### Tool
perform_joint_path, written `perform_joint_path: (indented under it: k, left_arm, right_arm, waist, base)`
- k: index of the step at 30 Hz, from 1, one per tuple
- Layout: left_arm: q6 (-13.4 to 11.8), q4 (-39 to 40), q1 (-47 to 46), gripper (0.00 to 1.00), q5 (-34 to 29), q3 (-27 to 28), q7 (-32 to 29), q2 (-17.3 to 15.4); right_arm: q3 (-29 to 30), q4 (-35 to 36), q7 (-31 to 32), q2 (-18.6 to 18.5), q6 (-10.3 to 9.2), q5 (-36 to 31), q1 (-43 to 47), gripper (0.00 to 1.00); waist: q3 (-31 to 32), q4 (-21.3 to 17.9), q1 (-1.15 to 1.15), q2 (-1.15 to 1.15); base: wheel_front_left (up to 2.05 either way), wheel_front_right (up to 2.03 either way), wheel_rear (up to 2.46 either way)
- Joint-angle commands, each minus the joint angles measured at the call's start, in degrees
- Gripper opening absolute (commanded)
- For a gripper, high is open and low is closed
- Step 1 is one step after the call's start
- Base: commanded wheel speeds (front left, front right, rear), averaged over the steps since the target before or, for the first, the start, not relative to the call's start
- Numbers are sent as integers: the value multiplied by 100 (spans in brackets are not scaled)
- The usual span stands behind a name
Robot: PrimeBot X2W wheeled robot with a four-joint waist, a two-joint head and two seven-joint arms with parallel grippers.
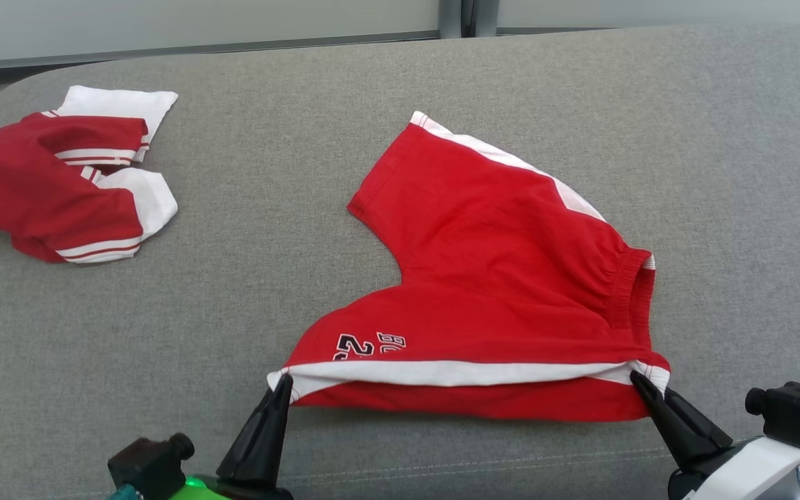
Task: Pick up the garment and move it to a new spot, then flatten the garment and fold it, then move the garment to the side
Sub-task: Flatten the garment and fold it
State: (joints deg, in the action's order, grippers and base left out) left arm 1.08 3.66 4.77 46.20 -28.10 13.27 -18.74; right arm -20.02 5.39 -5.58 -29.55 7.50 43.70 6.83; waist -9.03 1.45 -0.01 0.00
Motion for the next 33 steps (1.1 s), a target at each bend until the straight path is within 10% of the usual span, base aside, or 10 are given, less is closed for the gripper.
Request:
perform_joint_path:
  k: [1,12,33]
  left_arm:
    - [39,-42,-205,0,-69,16,-42,-54]
    - [323,-1010,-2140,0,-340,-187,-553,182]
    - [584,-5221,-6455,0,-885,-565,-743,1121]
  right_arm:
    - [10,-75,-3,63,-2,9,-88,0]
    - [225,-620,-303,602,-2,394,-547,0]
    - [-65,-1905,-665,1631,-1,513,-2593,0]
  waist:
    - [1,-3,1,0]
    - [-42,-264,1,0]
    - [-1556,-1578,1,0]
  base:
    - [0,0,0]
    - [0,0,0]
    - [0,0,0]
